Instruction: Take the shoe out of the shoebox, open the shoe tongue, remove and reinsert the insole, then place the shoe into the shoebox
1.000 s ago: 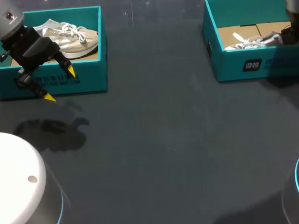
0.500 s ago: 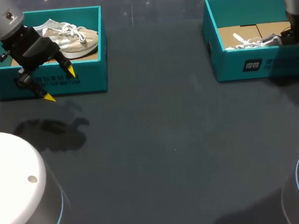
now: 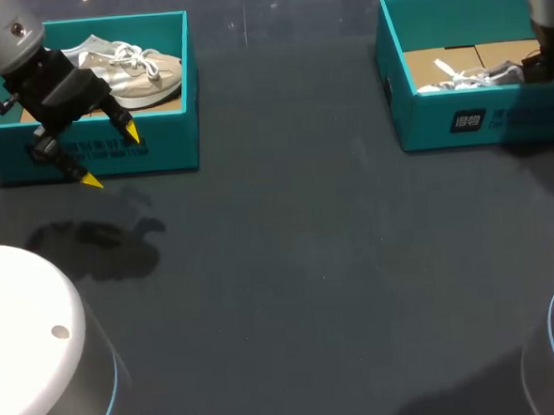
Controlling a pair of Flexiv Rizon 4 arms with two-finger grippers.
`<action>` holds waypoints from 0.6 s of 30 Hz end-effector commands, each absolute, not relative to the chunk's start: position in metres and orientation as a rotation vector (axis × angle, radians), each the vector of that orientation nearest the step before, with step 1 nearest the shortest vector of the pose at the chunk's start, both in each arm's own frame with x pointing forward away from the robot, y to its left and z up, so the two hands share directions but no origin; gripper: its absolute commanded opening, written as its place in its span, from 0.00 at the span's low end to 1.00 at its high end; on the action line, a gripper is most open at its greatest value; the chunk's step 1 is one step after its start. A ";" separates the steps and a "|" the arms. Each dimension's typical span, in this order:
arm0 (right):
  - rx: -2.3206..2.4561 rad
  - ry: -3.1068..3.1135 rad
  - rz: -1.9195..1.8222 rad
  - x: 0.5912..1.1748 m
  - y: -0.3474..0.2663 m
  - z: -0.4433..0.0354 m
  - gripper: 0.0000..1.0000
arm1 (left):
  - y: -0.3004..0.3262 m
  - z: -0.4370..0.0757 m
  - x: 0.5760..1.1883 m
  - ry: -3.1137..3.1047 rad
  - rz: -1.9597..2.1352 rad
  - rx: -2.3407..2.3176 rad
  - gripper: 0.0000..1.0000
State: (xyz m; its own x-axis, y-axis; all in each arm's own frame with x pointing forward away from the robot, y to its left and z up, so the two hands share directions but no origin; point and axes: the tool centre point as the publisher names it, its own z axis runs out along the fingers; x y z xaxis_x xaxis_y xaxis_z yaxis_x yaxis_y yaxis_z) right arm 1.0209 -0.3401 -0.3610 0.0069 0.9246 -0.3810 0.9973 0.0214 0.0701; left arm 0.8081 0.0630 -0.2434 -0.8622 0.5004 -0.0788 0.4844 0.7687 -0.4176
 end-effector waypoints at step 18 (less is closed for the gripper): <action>2.027 1.977 -0.290 1.017 -0.334 -0.336 0.78 | 0.064 -0.243 0.807 -2.921 0.669 -0.815 1.00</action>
